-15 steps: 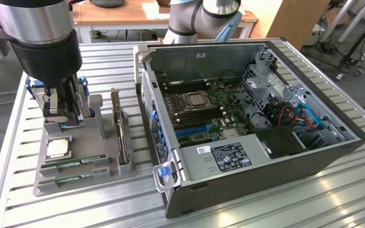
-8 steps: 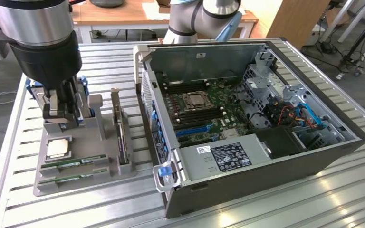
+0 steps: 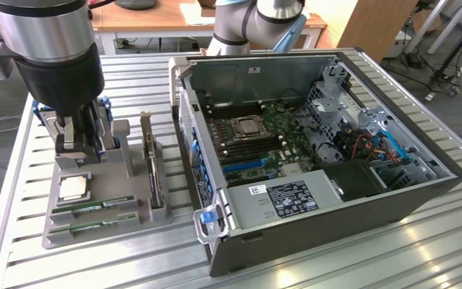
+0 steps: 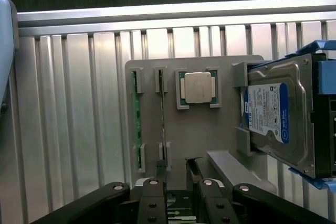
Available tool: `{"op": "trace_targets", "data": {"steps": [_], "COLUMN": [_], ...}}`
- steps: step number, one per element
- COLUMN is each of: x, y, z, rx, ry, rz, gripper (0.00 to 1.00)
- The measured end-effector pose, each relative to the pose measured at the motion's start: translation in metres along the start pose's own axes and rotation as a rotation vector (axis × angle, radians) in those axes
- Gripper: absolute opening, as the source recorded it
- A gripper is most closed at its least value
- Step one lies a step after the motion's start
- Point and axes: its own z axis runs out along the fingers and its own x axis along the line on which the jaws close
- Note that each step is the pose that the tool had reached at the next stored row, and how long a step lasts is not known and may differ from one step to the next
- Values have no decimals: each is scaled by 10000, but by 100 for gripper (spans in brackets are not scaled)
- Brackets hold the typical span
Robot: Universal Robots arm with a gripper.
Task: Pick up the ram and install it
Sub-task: 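Pick up the ram and move it above insertion slot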
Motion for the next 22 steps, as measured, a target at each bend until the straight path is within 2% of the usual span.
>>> {"op": "trace_targets", "data": {"steps": [9,14,22], "x": [1,7,95], "y": [-4,-3,-3], "z": [120,123,121], "rx": [1,1,-1], "ry": [-1,0,4], "rz": [-7,-18,-116], "gripper": [30,30,30]}}
